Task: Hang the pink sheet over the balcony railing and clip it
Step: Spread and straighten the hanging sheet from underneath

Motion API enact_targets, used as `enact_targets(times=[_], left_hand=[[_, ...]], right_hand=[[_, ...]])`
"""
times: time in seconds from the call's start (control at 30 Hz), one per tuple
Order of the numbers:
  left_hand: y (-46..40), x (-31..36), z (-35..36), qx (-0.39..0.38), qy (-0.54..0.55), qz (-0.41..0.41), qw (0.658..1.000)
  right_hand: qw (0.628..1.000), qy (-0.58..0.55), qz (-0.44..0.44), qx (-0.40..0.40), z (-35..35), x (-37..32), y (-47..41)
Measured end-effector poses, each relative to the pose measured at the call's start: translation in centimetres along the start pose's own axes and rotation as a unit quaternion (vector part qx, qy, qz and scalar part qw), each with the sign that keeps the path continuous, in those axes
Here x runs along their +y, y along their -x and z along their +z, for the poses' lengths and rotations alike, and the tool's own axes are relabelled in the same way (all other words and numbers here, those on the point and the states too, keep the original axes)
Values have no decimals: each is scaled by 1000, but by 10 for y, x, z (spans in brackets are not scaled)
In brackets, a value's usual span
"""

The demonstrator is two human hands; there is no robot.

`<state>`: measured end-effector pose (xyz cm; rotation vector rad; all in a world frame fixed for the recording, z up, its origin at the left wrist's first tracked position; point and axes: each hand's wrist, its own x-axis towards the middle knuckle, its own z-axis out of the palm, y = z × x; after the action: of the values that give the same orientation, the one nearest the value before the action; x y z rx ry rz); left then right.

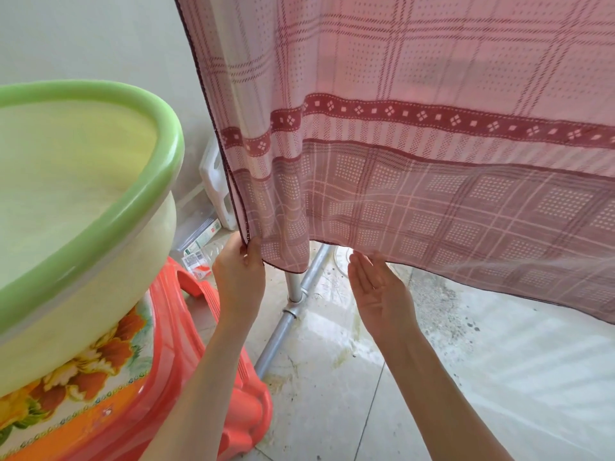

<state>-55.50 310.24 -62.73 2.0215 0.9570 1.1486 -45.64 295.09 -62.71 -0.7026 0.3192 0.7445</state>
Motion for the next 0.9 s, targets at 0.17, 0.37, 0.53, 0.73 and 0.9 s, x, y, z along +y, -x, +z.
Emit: enact_targets(times=[0.17,0.37,0.53,0.73,0.9], left_hand=[[-1,-5,1,10,1,-19,1000],[-9,-17,12,0,30,-60,998],[-14,-15,22,-2,121,-142,982],[-44,-32,27,-9,201,-210,957],[-56,-42,35,-13,214,-211,954]], right_hand=[[1000,23,-4,17,-6,-9,-2],[998,5,-68,17,-23,-48,-17],[996,-68,-52,-15,-22,-42,-19],[992,-59,-90,-70,-15,-43,-14],[995,-39,-73,-57,-15,-39,-20]])
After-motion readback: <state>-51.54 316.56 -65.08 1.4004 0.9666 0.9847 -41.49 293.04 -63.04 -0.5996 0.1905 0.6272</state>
